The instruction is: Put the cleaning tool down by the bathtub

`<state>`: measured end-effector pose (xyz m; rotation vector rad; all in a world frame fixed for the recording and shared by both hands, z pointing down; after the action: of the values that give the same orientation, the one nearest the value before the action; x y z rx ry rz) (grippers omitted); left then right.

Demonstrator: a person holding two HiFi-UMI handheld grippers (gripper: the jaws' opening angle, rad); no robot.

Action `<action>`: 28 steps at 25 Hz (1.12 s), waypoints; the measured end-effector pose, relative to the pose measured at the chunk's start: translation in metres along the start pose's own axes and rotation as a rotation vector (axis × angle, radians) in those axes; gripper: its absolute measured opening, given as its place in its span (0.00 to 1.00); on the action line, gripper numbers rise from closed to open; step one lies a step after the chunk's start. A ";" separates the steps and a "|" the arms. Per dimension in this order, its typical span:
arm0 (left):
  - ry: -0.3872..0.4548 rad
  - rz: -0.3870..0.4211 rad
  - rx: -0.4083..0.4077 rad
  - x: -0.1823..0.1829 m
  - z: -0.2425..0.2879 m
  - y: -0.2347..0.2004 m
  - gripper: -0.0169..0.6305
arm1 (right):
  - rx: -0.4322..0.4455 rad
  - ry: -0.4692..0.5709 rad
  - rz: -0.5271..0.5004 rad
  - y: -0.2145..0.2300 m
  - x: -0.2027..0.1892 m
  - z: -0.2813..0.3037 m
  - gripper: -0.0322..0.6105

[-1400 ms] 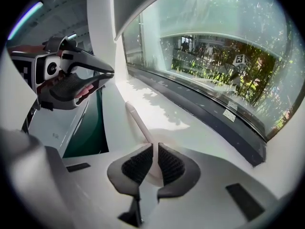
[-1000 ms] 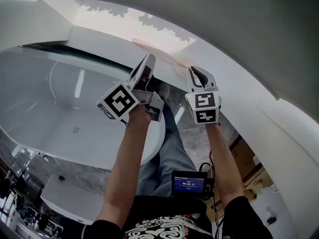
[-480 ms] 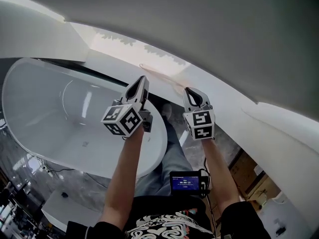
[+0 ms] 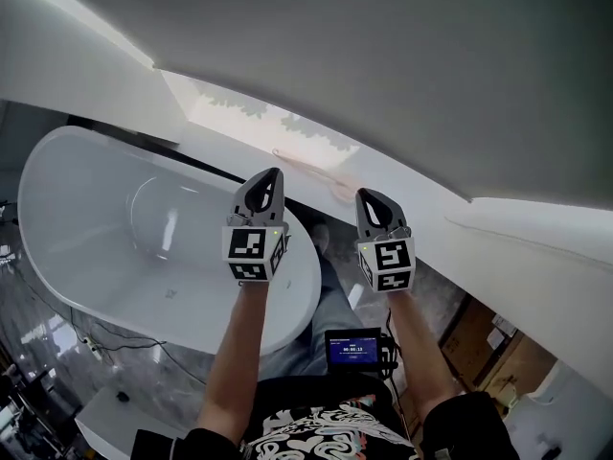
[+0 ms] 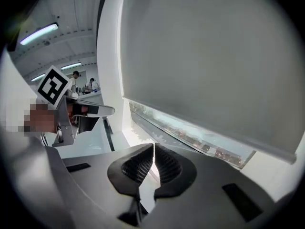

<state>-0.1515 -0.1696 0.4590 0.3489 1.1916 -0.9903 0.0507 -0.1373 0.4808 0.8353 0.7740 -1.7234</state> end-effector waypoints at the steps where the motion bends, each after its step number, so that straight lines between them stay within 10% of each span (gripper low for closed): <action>1: 0.019 0.013 0.008 0.005 -0.006 0.002 0.06 | -0.009 0.017 0.002 0.001 0.006 -0.008 0.09; 14: 0.253 0.098 0.023 0.087 -0.106 0.039 0.06 | -0.099 0.243 -0.008 0.000 0.095 -0.124 0.10; 28: 0.304 0.162 0.047 0.131 -0.198 0.108 0.05 | -0.139 0.376 0.017 0.001 0.141 -0.233 0.10</action>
<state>-0.1823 -0.0317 0.2396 0.6408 1.3906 -0.8444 0.0580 -0.0192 0.2349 1.0810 1.1202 -1.4955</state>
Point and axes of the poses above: the fingertips, and each gripper's own axes: z forward along the fingers, y to its right, x out of its top, the point moved 6 cm from there along -z, backward along the fingers, and after that the axes turned 15 degrees about -x, right-handed, at the moved point
